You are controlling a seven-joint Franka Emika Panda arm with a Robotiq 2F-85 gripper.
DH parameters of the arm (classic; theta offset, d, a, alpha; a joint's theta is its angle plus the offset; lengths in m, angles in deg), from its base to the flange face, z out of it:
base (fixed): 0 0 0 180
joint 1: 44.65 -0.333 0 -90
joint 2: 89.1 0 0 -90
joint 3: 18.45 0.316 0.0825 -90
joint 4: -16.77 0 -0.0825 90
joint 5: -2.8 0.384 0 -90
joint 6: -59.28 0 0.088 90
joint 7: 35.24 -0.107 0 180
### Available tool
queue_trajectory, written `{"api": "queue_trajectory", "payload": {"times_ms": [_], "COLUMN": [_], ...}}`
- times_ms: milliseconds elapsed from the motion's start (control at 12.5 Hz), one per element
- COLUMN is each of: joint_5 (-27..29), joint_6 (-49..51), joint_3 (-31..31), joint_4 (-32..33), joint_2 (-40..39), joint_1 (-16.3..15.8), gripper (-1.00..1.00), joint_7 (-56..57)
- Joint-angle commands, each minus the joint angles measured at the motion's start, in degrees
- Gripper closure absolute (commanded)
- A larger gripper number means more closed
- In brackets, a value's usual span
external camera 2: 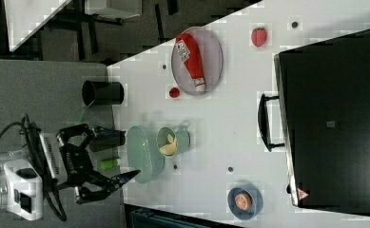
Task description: Pick Banana and place it in mug.
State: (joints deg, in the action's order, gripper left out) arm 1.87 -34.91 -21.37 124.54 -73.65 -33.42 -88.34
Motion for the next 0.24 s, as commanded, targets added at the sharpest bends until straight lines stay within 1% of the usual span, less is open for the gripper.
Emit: {"api": "queue_trajectory", "payload": {"times_ms": [80,240], "joint_5": [1.0,1.0], "joint_6": [0.5,0.5], "joint_3": [5.6,5.6], "joint_4": [1.5,1.5], "joint_2": [-2.8,-2.8], "joint_1": [-4.7,-4.7], "gripper": [-1.0,-1.0], "joint_7": [2.4,2.4]}}
